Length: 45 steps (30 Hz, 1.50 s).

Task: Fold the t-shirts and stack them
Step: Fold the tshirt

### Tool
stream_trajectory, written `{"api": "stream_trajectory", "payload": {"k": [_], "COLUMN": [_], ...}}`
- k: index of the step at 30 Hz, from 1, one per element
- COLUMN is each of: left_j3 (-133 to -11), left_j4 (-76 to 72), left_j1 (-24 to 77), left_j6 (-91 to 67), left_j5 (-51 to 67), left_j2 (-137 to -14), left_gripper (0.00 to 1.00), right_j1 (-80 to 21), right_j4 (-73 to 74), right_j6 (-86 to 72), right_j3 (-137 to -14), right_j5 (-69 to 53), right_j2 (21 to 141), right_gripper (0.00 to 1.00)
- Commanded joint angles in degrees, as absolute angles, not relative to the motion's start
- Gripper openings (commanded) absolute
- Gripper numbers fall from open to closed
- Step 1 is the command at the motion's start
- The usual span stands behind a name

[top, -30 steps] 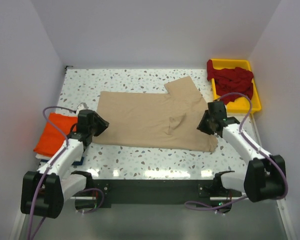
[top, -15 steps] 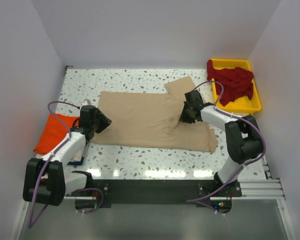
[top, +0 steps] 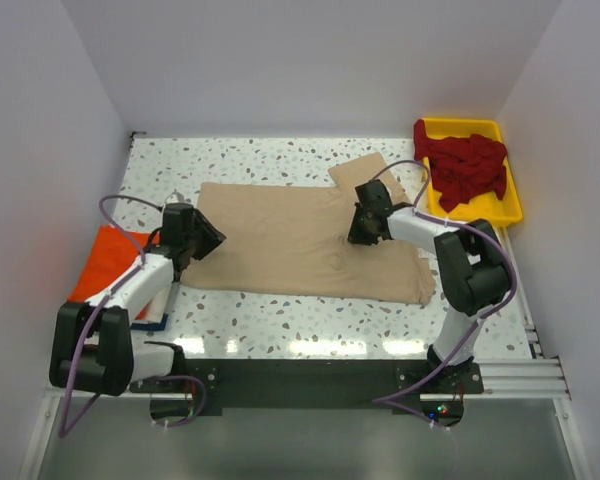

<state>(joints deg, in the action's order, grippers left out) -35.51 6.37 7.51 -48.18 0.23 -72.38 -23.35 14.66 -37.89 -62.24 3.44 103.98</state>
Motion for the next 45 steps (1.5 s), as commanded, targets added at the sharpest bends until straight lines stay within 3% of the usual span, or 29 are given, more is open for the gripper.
{"api": "stream_trajectory", "payload": {"k": [1, 4, 11, 18, 24, 33, 45], "left_j3": [-41.38, -46.81, -63.26, -78.9, -93.92, -100.37, -100.55], "left_j4": [3.16, 4.04, 7.99, 8.18, 15.55, 21.53, 21.01], "left_j1": [7.47, 7.38, 6.77, 4.4, 4.39, 4.83, 5.01], "left_j6": [-47.37, -47.2, -46.14, -40.9, -32.62, -30.5, -30.67], "left_j5": [0.09, -4.11, -8.43, -8.97, -16.34, -19.95, -20.3], "left_j2": [-73.91, -76.89, -93.47, -108.09, -118.73, -126.82, -129.73], "left_gripper": [0.44, 0.45, 0.47, 0.5, 0.49, 0.43, 0.43], "right_j1": [-23.56, -23.56, -23.2, -22.15, -19.52, -15.65, -14.5], "right_j4": [14.76, 16.87, 21.35, 20.74, 20.22, 19.6, 17.67], "right_j6": [-37.53, -36.13, -32.7, -28.49, -27.16, -27.42, -27.25], "right_j3": [-66.0, -68.99, -75.67, -82.25, -85.51, -87.27, -85.34], "right_j5": [4.05, 3.96, 4.84, 1.85, 0.09, -3.87, -5.36], "right_j2": [103.72, 102.4, 101.51, 103.62, 105.73, 106.44, 105.29], "right_gripper": [0.2, 0.21, 0.36, 0.41, 0.41, 0.41, 0.41]}}
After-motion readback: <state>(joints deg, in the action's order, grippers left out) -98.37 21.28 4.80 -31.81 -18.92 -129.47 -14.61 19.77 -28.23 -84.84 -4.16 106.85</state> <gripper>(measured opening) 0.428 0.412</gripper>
